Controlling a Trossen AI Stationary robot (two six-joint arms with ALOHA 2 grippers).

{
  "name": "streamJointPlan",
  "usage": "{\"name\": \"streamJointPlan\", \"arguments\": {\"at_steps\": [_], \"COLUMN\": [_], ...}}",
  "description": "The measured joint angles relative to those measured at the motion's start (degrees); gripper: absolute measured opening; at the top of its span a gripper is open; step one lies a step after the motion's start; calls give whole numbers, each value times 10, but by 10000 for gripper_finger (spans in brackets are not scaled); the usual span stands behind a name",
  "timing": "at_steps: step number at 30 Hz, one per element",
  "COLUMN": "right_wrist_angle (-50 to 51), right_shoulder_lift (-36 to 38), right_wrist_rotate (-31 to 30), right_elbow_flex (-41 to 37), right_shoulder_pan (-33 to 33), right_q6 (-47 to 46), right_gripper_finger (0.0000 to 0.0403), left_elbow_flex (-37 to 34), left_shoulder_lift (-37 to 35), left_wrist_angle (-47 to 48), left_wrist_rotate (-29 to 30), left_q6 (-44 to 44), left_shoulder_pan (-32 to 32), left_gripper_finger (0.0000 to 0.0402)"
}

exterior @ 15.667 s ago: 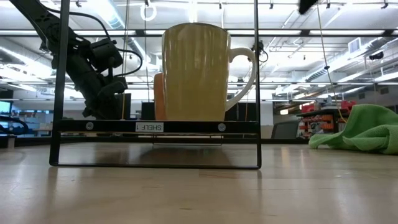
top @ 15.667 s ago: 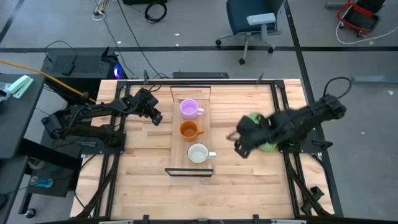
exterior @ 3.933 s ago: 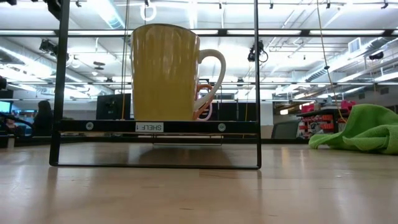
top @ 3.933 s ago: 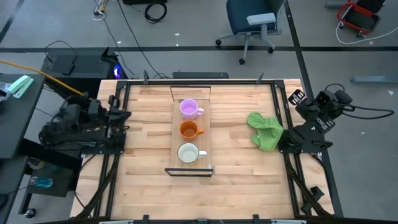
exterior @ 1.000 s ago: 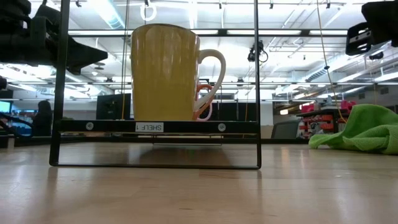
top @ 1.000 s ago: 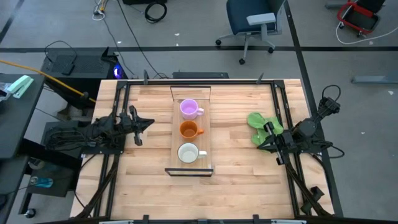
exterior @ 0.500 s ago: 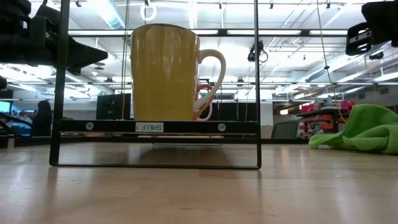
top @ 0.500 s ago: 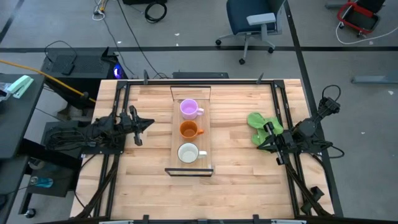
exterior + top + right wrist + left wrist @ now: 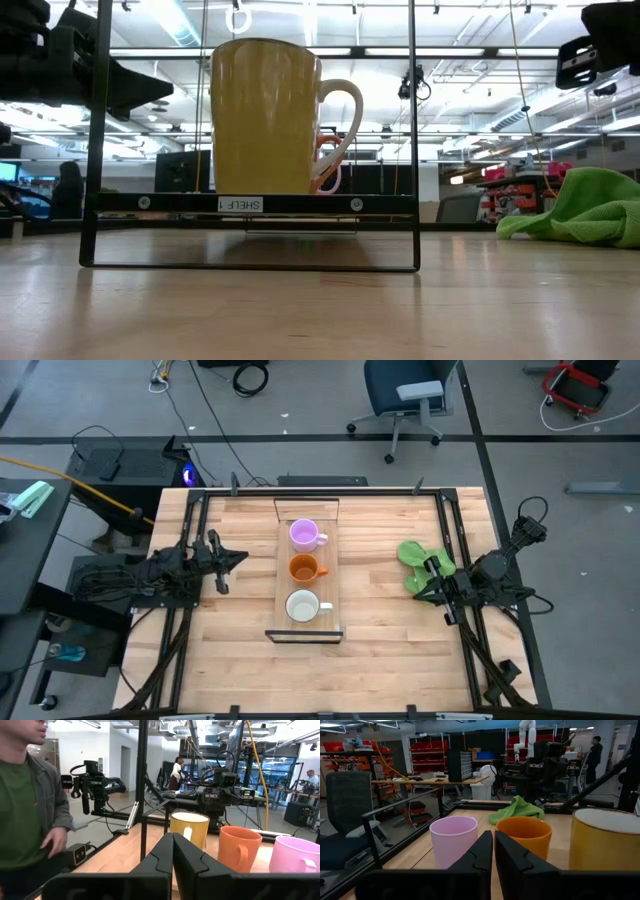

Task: Stack small to large cups/mugs on shelf
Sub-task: Return to Home Position

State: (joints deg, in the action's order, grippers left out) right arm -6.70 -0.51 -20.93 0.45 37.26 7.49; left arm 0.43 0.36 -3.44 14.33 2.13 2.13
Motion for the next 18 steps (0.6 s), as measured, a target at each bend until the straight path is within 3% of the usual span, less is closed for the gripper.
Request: {"name": "streamJointPlan", "arguments": {"at_steps": [18], "right_wrist_angle": [0], "right_shoulder_lift": [0], "right_wrist_rotate": [0], "right_elbow_flex": [0], "right_shoulder_pan": [0], "right_q6": [0], "right_gripper_finger": [13], "left_elbow_flex": [0], "left_shoulder_lift": [0], "left_wrist_angle": [0], "left_wrist_rotate": [0], "left_q6": [0], "left_shoulder_pan": [0], "left_gripper_finger": [27]}}
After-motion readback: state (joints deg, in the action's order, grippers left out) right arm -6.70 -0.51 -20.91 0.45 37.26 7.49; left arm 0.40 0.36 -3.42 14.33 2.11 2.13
